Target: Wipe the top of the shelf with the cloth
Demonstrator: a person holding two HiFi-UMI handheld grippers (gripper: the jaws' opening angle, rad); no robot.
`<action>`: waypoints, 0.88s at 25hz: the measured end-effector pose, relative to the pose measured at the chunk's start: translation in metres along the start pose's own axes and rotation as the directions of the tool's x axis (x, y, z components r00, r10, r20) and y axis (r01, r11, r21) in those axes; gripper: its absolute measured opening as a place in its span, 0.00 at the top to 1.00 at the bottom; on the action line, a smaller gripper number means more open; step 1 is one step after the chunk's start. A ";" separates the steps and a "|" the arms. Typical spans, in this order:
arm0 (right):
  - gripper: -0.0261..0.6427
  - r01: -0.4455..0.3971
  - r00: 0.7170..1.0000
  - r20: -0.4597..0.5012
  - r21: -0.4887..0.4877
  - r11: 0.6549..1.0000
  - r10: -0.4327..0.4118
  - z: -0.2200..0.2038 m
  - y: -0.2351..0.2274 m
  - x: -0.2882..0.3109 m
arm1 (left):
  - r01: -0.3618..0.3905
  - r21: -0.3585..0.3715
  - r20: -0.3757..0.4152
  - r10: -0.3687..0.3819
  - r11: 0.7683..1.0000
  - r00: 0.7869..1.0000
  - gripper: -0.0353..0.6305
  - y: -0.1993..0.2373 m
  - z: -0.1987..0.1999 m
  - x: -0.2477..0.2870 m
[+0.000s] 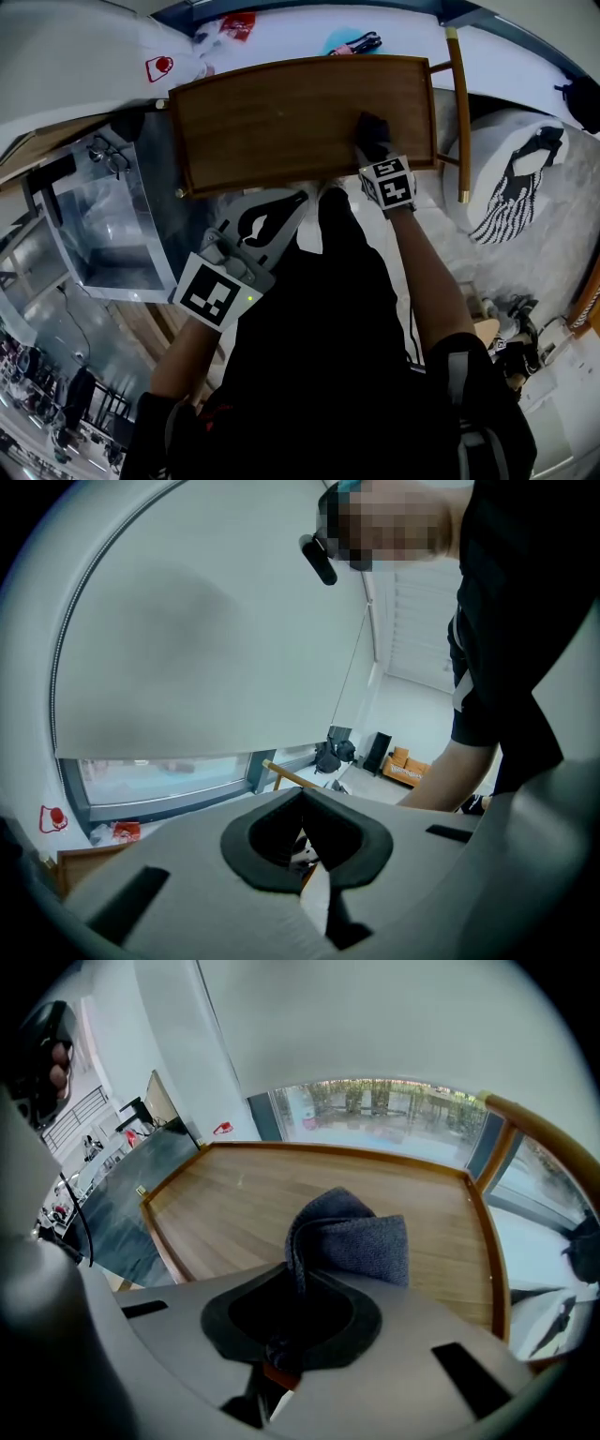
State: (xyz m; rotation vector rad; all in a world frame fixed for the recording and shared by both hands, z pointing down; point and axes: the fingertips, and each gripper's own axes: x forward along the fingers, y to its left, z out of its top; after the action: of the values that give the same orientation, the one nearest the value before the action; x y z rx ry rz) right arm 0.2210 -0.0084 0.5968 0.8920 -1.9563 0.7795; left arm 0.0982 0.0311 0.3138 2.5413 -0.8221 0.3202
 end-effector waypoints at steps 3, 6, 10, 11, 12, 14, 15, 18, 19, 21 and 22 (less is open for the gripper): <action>0.92 0.024 1.000 0.001 0.007 1.000 -0.024 -0.007 -0.018 -0.008 | 0.014 0.007 -0.005 -0.014 1.000 1.000 0.92 -0.007 0.003 0.012; 0.92 0.043 0.999 0.004 0.014 0.999 -0.043 -0.012 -0.034 -0.015 | 0.026 0.015 -0.010 -0.026 1.000 1.000 0.92 -0.015 0.006 0.022; 0.92 0.070 0.997 0.014 0.043 0.997 -0.070 -0.019 -0.056 -0.023 | 0.042 0.025 -0.019 -0.041 0.999 0.999 0.92 -0.024 0.009 0.035; 0.92 0.076 0.997 0.016 0.050 0.996 -0.077 -0.020 -0.061 -0.025 | 0.045 0.028 -0.020 -0.044 0.999 0.999 0.92 -0.025 0.010 0.038; 0.92 0.084 0.996 0.017 0.057 0.995 -0.085 -0.022 -0.066 -0.027 | 0.048 0.030 -0.021 -0.047 0.998 0.999 0.92 -0.027 0.011 0.040; 0.92 0.099 0.995 0.017 0.066 0.993 -0.101 -0.025 -0.075 -0.031 | 0.054 0.036 -0.024 -0.053 0.998 0.998 0.92 -0.030 0.012 0.044; 0.92 0.107 0.994 0.015 0.069 0.992 -0.108 -0.027 -0.080 -0.034 | 0.058 0.041 -0.026 -0.057 0.998 0.998 0.92 -0.031 0.012 0.046; 0.92 0.131 0.991 0.013 0.073 0.989 -0.132 -0.032 -0.092 -0.039 | 0.066 0.049 -0.028 -0.065 0.997 0.998 0.92 -0.037 0.016 0.051; 0.92 0.139 0.990 0.013 0.076 0.987 -0.140 -0.033 -0.096 -0.040 | 0.067 0.050 -0.028 -0.066 0.996 0.997 0.92 -0.038 0.017 0.052; 0.92 0.150 0.988 0.012 0.086 0.985 -0.151 -0.033 -0.100 -0.044 | 0.070 0.054 -0.029 -0.068 0.996 0.997 0.92 -0.039 0.019 0.051; 0.92 0.151 0.988 0.012 0.091 0.984 -0.152 -0.033 -0.101 -0.045 | 0.069 0.057 -0.028 -0.067 0.996 0.997 0.92 -0.039 0.020 0.050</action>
State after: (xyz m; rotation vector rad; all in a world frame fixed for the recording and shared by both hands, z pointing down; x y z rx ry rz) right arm 0.3349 -0.0257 0.5925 1.0924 -1.8570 0.7771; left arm 0.1629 0.0246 0.3008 2.6065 -0.7246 0.3586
